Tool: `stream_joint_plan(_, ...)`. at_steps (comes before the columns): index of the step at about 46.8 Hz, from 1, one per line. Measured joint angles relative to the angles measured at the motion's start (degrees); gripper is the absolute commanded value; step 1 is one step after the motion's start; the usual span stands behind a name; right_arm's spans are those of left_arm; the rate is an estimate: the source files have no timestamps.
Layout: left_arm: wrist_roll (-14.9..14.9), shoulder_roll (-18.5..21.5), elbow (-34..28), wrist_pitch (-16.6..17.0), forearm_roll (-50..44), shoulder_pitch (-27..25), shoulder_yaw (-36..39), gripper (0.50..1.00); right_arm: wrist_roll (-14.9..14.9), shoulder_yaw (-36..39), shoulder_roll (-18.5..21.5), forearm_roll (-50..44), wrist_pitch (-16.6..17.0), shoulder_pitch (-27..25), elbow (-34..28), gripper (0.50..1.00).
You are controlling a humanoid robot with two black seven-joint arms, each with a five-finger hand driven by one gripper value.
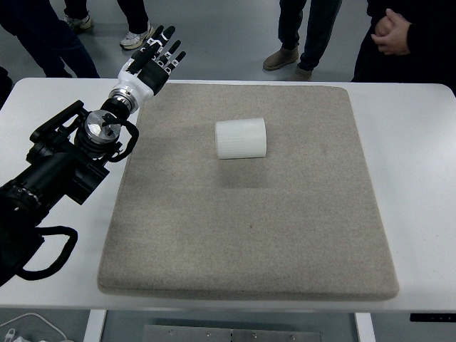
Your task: Upright white cup
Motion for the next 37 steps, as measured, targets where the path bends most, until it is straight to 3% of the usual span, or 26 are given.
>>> stream_joint_plan(22, 0.0, 0.4, 0.6, -1.1, -0.1, 0.0, 0.2, 0.994, 0.0, 0.0, 0.0, 0.0, 0.0, 0.0, 0.0, 0.93)
stream_joint_plan(37, 0.0, 0.8, -0.1, -4.0, 4.2, -1.5, 4.3, 0.992, 0.0, 0.0, 0.0, 0.0, 0.0, 0.0, 0.0, 0.93)
